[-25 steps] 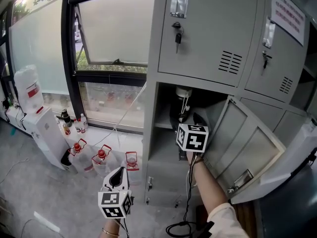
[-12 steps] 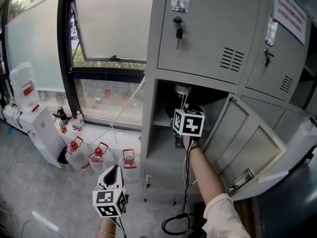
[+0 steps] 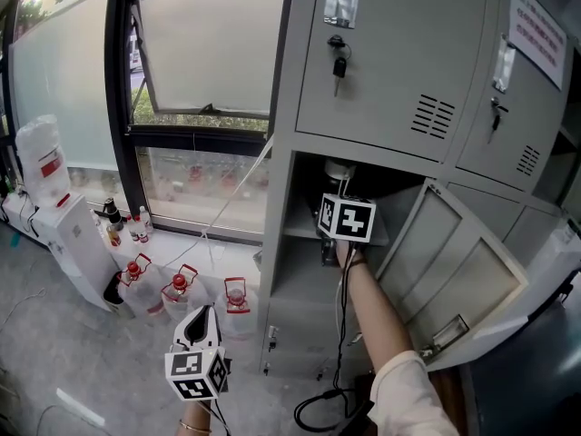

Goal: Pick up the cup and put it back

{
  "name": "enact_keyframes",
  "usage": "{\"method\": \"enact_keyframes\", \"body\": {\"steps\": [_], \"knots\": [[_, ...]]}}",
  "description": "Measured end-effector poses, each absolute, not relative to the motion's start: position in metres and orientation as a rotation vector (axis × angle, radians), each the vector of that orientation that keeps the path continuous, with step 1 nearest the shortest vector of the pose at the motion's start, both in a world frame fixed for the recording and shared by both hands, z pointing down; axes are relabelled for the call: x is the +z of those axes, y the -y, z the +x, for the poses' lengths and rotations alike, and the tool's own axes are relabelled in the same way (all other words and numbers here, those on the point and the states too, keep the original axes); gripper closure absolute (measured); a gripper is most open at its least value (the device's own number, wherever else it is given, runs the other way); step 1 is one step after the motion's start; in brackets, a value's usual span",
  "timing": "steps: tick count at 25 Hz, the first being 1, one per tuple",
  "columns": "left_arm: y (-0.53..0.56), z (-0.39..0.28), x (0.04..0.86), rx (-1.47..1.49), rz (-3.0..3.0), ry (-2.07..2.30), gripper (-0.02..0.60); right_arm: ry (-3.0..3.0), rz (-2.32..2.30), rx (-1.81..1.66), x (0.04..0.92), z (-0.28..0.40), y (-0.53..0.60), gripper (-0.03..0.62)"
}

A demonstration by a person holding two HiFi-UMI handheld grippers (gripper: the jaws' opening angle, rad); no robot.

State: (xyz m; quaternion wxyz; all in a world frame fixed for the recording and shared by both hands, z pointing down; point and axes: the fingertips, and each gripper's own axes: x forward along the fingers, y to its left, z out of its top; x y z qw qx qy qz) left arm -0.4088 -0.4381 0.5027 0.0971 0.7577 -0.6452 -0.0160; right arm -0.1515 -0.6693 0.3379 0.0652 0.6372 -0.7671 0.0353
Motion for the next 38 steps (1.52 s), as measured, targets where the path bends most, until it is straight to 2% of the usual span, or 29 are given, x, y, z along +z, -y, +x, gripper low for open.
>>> {"method": "enact_keyframes", "body": {"steps": [24,28,38], "knots": [[0.445,-0.411,0.516,-0.006,2.248,1.858,0.569,2.338,1.894,0.165,0.342,-0.151,0.677,0.181],[0.444,-0.414,0.516,-0.011,2.252,1.871,0.569,2.396,1.856,0.24,0.341,-0.156,0.668,0.181],[0.434,-0.392,0.497,-0.022,2.314,1.824,0.569,2.41,1.853,0.176,0.33,-0.151,0.63,0.183]]}}
